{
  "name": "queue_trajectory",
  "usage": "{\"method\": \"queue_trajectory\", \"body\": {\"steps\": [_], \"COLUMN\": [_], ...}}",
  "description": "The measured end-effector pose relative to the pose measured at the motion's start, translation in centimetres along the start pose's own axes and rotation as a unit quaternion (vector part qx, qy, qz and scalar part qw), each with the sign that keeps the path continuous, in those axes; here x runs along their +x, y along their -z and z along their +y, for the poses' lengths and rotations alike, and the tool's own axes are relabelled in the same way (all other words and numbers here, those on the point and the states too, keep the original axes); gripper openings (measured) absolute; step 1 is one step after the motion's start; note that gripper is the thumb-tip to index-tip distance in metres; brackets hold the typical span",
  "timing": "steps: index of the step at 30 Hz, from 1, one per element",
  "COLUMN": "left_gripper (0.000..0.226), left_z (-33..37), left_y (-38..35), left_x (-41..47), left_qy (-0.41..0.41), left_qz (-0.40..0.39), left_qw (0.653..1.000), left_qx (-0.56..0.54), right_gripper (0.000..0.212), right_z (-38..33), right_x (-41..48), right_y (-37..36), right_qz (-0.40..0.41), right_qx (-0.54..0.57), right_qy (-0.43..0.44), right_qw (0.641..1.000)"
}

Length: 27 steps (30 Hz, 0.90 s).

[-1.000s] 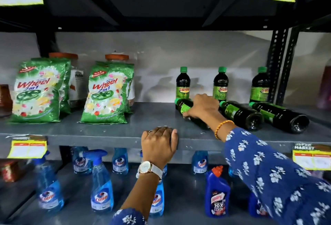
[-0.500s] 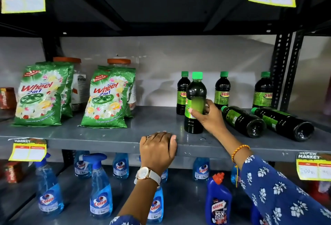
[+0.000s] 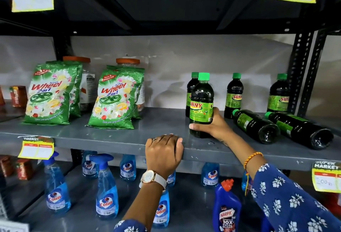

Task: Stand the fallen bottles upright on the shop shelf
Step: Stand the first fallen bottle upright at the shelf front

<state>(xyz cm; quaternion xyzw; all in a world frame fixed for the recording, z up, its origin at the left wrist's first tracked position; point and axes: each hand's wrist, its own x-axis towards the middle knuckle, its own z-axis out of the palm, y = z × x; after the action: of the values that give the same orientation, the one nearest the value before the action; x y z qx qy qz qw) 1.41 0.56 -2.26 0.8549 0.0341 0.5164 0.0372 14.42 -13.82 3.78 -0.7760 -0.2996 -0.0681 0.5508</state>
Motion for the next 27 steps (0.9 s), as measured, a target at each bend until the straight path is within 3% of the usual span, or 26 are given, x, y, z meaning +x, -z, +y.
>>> {"method": "queue_trajectory", "body": {"steps": [5, 10, 16, 20, 27], "left_gripper": [0.037, 0.037, 0.037, 0.038, 0.038], "left_z": [0.04, 0.07, 0.12, 0.16, 0.02], "left_y": [-0.15, -0.22, -0.2, -0.2, -0.4], "left_x": [0.04, 0.03, 0.03, 0.01, 0.04], "left_qy": [0.003, 0.0, -0.002, 0.0, 0.006], "left_qz": [0.003, 0.012, 0.022, 0.022, 0.013], "left_qw": [1.0, 1.0, 1.0, 1.0, 1.0], "left_qx": [0.005, 0.004, 0.004, 0.005, 0.006], "right_gripper": [0.067, 0.075, 0.062, 0.067, 0.064], "right_z": [0.43, 0.25, 0.24, -0.18, -0.38], "right_x": [0.15, 0.07, -0.01, -0.32, -0.55], "right_y": [0.18, 0.05, 0.07, 0.15, 0.14], "right_qz": [-0.003, -0.013, -0.025, 0.017, 0.009], "right_qx": [0.023, 0.012, 0.029, 0.06, -0.045], "right_qy": [0.0, 0.004, 0.004, 0.001, 0.003], "right_qw": [1.0, 1.0, 0.999, 0.998, 0.999]}}
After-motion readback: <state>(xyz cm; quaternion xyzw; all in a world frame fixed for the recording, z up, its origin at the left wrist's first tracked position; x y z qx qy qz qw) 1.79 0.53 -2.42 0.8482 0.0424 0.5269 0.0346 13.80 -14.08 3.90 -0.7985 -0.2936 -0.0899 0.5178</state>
